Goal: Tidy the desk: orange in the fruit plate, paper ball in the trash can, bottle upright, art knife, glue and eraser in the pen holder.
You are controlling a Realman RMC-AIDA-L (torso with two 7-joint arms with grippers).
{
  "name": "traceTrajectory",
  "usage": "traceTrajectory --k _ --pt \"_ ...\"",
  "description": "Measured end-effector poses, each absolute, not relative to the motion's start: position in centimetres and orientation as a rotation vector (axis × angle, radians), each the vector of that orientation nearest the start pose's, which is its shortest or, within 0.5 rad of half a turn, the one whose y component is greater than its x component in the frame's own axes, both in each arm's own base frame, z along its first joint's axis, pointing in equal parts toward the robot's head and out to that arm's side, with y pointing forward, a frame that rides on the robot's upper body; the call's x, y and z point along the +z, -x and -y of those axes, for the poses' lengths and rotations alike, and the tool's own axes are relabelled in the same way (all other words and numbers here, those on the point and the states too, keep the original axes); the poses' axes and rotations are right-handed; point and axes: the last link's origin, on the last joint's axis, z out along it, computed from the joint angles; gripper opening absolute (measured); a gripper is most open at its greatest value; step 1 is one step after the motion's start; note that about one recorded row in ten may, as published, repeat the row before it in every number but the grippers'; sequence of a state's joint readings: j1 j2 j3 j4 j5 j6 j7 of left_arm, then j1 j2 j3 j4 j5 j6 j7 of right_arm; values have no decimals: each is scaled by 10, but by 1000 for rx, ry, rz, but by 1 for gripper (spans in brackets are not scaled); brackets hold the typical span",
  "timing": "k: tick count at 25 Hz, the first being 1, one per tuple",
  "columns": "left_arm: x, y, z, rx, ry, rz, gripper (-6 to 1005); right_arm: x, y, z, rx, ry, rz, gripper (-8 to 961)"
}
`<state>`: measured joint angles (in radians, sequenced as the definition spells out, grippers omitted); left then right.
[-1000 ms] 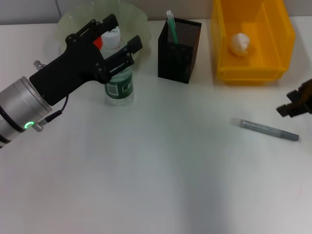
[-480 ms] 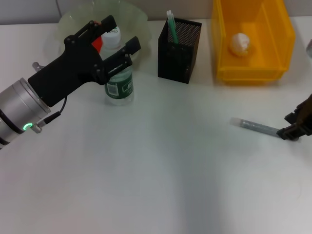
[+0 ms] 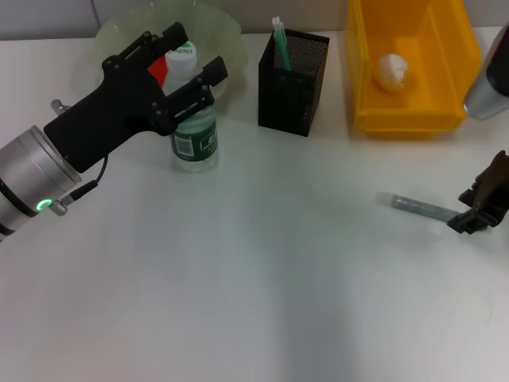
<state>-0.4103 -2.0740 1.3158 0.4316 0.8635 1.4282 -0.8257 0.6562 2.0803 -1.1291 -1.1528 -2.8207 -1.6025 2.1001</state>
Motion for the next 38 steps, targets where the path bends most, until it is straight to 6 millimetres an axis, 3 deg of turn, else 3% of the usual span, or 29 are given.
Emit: traceTrajectory --k 8,21,32,38 --pt "-16 236 -322 -1209 2233 313 734 13 -242 -365 -850 2657 -657 449" --pt "-16 236 -322 -1208 2230 313 733 11 -246 -369 -874 2636 -643 404" --pt "-17 236 -324 -1203 2231 312 732 8 -244 -371 -841 2647 -630 190" --pt "-14 237 -324 -1205 2222 308 731 5 -239 -370 -756 2678 -654 151"
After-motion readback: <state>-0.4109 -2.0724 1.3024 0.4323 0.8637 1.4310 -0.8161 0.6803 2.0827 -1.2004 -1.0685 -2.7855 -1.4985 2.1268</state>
